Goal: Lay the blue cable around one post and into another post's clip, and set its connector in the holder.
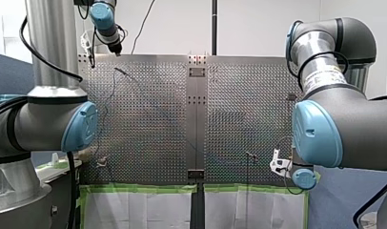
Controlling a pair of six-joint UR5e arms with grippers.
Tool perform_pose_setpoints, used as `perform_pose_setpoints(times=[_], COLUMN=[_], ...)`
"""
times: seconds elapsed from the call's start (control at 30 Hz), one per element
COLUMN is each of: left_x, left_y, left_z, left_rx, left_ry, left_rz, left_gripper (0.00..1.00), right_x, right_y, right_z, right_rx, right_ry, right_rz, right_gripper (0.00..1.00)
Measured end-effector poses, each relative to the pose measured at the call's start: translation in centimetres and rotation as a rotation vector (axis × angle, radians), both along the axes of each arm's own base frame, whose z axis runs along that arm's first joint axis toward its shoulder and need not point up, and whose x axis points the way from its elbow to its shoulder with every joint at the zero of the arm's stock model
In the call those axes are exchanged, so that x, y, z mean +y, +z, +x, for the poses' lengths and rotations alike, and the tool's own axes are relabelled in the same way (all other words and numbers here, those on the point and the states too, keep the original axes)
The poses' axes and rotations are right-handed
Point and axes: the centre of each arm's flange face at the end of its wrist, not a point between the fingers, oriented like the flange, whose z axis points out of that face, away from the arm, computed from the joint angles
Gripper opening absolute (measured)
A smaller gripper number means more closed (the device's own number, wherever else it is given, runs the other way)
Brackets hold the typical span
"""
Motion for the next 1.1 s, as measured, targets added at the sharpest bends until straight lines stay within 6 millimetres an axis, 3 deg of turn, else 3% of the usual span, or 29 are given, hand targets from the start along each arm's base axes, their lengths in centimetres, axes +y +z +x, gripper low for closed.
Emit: perform_pose_setpoints(times=[0.67,1.1], left_x=[0.3,0.6], left_y=[-2.0,-1.2], left_z=[-1.1,-2.0], left_rx=[0.203,0.273], left_ry=[-0.014,-0.008], left_rz=[0.094,0.083], left_gripper=[1.0,1.0], right_x=[0.1,0.1], right_y=[0.0,0.0], right_z=[0.0,0.0], right_rx=[0.0,0.0], right_ry=[0.001,0.001], right_rz=[0.003,0.005], right_gripper=[0.0,0.0])
